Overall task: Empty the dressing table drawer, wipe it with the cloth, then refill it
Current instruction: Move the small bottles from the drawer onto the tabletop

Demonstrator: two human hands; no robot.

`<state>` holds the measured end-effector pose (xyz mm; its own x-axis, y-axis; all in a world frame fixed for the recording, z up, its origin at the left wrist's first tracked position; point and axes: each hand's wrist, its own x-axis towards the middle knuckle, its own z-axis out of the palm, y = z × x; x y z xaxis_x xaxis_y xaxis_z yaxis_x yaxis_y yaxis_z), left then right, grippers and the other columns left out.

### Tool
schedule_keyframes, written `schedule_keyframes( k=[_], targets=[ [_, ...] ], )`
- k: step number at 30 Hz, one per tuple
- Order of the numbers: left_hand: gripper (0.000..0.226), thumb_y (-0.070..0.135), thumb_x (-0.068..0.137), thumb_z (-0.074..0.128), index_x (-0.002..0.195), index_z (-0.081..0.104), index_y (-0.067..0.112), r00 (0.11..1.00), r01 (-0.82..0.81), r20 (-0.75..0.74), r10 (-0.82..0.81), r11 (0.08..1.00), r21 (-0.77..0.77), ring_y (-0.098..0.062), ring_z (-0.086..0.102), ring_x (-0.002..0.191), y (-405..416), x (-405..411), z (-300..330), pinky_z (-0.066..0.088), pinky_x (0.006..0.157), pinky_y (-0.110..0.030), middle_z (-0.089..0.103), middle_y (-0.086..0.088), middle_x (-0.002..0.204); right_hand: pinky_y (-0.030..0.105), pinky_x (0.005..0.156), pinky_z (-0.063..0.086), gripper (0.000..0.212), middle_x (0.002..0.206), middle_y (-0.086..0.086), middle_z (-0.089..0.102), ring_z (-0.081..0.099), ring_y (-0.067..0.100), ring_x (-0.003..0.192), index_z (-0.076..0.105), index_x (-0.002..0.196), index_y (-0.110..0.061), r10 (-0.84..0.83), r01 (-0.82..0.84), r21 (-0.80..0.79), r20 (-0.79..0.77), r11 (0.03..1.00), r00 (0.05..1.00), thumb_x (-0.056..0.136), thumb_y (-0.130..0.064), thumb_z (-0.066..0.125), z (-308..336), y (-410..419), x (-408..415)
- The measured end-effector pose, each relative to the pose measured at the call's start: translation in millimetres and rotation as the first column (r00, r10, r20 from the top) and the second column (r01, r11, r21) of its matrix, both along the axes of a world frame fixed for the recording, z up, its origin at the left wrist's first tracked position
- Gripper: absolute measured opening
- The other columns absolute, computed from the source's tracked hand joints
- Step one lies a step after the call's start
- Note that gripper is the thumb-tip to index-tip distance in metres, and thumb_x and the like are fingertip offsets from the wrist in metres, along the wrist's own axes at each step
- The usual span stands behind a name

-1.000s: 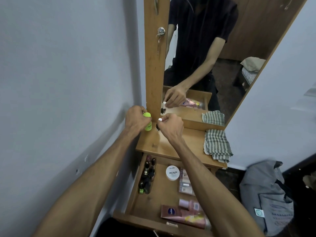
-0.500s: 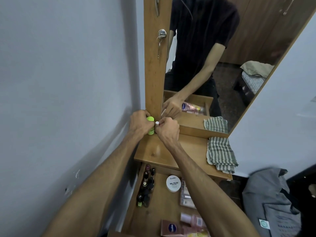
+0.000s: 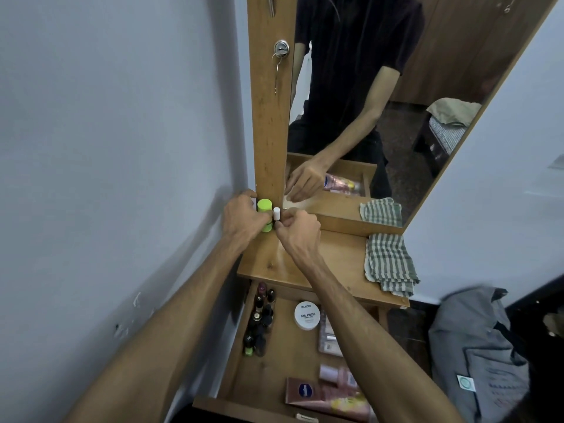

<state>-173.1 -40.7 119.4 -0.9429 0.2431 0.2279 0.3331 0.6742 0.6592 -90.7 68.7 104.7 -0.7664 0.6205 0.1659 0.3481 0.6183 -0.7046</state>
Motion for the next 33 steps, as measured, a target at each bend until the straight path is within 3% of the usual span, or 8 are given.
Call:
schedule_keyframes(
  k=[3,6,11,14,20,23,27,33],
  targets=[
    [0.03,0.03,0.075,0.08,0.1,0.066,0.019,0.999,-0.014,-0.048,0.017,0.998,0.064,-0.009,0.06,0.08,-21.0,20.4,0.0,0.045,0.06,-0.02,0.064,0.006,0.096,0.033,0.077,0.059,0.016,0.082,-0.004,0.078,0.072,0.019,0.082,0.079,0.092,-0.021,0.02,-0.022,-0.041,-0.045,0.999,0.999,0.081,-0.025,0.069,-5.6,-4.5,24.8],
    [0.012,0.017,0.078,0.075,0.084,0.065,0.022,1.0,0.005,0.004,-0.005,0.992,0.123,-0.003,0.058,0.072,-45.7,49.2,-5.6,0.044,0.059,-0.017,0.064,0.011,0.081,0.031,0.073,0.058,0.016,0.077,-0.006,0.076,0.07,0.012,0.072,0.081,0.09,-0.021,0.049,-0.051,-0.025,-0.081,0.998,0.996,0.082,-0.024,0.068,-17.2,-13.0,55.8],
    [0.017,0.012,0.077,0.072,0.074,0.064,0.027,0.993,0.007,0.114,-0.022,0.991,0.132,-0.002,0.06,0.067,-80.5,110.2,-26.6,0.049,0.059,-0.022,0.065,0.012,0.069,0.012,0.065,0.053,0.012,0.072,-0.013,0.073,0.064,-0.005,0.065,0.08,0.087,-0.024,0.076,-0.082,-0.058,-0.107,0.995,0.991,0.081,-0.022,0.069,-43.4,-36.7,105.6],
    [0.014,0.015,0.074,0.07,0.07,0.064,0.027,0.989,0.048,0.135,-0.053,0.998,0.04,-0.003,0.061,0.063,-98.6,141.4,-43.4,0.054,0.06,-0.028,0.065,0.011,0.064,0.017,0.065,0.057,0.011,0.07,-0.017,0.072,0.066,-0.004,0.066,0.078,0.082,-0.027,0.13,-0.135,-0.099,-0.05,0.986,0.99,0.079,-0.027,0.067,-60.5,-54.2,131.1],
    [0.013,0.023,0.071,0.068,0.075,0.057,0.03,0.972,0.204,0.163,-0.168,0.95,-0.238,-0.008,0.057,0.072,-125.2,176.6,-72.2,0.039,0.062,-0.022,0.058,0.014,0.077,0.027,0.069,0.059,0.031,0.073,-0.02,0.07,0.067,0.0,0.073,0.075,0.095,-0.032,0.245,-0.231,-0.104,0.147,0.967,0.958,0.067,-0.037,0.062,-81.9,-86.5,166.7],
    [0.019,0.032,0.072,0.067,0.091,0.067,0.031,0.963,0.254,0.175,-0.204,0.903,-0.347,-0.012,0.062,0.085,-129.6,182.9,-81.9,0.046,0.069,-0.023,0.052,0.015,0.085,0.027,0.069,0.055,0.043,0.09,-0.012,0.073,0.069,0.01,0.083,0.07,0.104,-0.031,0.28,-0.281,-0.029,0.232,0.959,0.932,0.064,-0.042,0.062,-86.2,-95.0,173.8],
    [0.03,0.036,0.078,0.069,0.108,0.071,0.031,0.959,0.278,0.178,-0.222,0.868,-0.411,-0.012,0.064,0.096,-128.6,185.6,-88.0,0.051,0.081,-0.028,0.055,0.013,0.097,0.031,0.072,0.054,0.044,0.103,-0.004,0.073,0.069,0.02,0.092,0.067,0.111,-0.028,0.293,-0.301,-0.015,0.283,0.954,0.913,0.069,-0.043,0.066,-89.6,-100.2,174.9],
    [0.022,0.034,0.084,0.068,0.105,0.071,0.028,0.959,0.279,0.17,-0.227,0.863,-0.421,-0.013,0.064,0.098,-128.1,185.7,-87.8,0.05,0.082,-0.028,0.054,0.011,0.099,0.029,0.068,0.049,0.033,0.1,-0.004,0.073,0.068,0.019,0.089,0.07,0.107,-0.028,0.278,-0.293,0.004,0.304,0.956,0.911,0.077,-0.041,0.069,-91.0,-101.1,174.2]
  ],
)
